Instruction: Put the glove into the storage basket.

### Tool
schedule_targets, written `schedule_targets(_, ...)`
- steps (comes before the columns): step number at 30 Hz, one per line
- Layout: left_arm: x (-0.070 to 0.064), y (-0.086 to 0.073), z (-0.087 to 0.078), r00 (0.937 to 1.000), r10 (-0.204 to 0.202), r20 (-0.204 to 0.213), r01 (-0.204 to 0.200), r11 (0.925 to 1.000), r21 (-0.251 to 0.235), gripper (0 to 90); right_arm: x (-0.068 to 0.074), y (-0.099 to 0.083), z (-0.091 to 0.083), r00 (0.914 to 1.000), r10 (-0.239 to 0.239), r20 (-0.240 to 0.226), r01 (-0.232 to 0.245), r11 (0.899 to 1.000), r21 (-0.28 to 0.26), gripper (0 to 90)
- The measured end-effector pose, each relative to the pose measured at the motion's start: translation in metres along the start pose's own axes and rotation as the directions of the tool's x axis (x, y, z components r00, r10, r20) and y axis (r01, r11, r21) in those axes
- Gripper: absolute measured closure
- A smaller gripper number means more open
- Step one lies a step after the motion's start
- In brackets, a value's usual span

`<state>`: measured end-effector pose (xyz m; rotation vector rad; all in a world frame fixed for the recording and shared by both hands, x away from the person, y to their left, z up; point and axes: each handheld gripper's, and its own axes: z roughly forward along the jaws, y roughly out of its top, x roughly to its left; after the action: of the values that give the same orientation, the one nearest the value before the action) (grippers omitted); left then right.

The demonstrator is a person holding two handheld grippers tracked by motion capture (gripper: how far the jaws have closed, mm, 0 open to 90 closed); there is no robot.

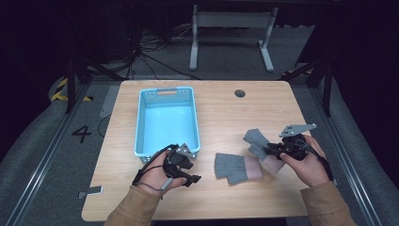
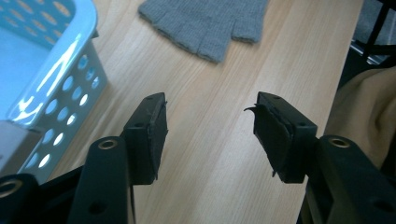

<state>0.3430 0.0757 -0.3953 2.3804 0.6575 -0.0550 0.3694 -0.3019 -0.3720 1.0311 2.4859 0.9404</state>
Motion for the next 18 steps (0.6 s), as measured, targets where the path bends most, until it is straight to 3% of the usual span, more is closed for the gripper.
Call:
schedule_targets(3, 0.001, 0.0, 0.001, 0.9999, 0.006, 0.011, -0.006, 1.0, -0.007, 48.7, 0.009, 0.004, 0.001, 0.9986, -0.045, -0.029, 0.045, 0.999, 0.001, 78.1)
schedule_targets(5, 0.001, 0.001, 0.0, 0.9999, 0.001, 0.011, -0.001, 0.9997, -0.025, 51.7, 0.015, 0.006, 0.004, 0.9958, -0.056, -0.073, 0.056, 0.998, 0.0, 78.0)
schedule_targets(6, 0.002, 0.001, 0.0, 0.9999, 0.004, 0.013, -0.003, 0.9993, -0.037, 51.7, 0.015, 0.006, 0.004, 0.9958, -0.056, -0.073, 0.056, 0.998, 0.0, 78.0)
schedule_targets(7, 0.002, 0.002, -0.001, 0.9995, 0.008, 0.032, -0.007, 0.9989, -0.047, 51.7, 0.016, 0.006, 0.005, 0.9945, -0.059, -0.087, 0.059, 0.998, 0.0, 78.0)
schedule_targets(10, 0.001, 0.005, 0.0, 0.9976, 0.042, 0.056, -0.038, 0.9965, -0.074, 52.4, 0.022, 0.008, 0.008, 0.9905, -0.081, -0.11, 0.082, 0.997, 0.0, 77.8)
schedule_targets(12, 0.0, 0.007, 0.002, 0.9965, 0.06, 0.059, -0.056, 0.9962, -0.067, 53.1, 0.026, 0.008, 0.009, 0.988, -0.097, -0.121, 0.098, 0.995, 0.002, 77.7)
schedule_targets(16, -0.001, 0.01, 0.003, 0.9979, 0.057, 0.029, -0.056, 0.9968, -0.058, 53.0, 0.033, 0.009, 0.013, 0.9797, -0.136, -0.147, 0.139, 0.99, 0.008, 77.7)
schedule_targets(18, -0.001, 0.011, 0.004, 0.9992, 0.034, 0.023, -0.033, 0.9981, -0.051, 51.2, 0.037, 0.008, 0.017, 0.9756, -0.149, -0.161, 0.153, 0.988, 0.013, 77.6)
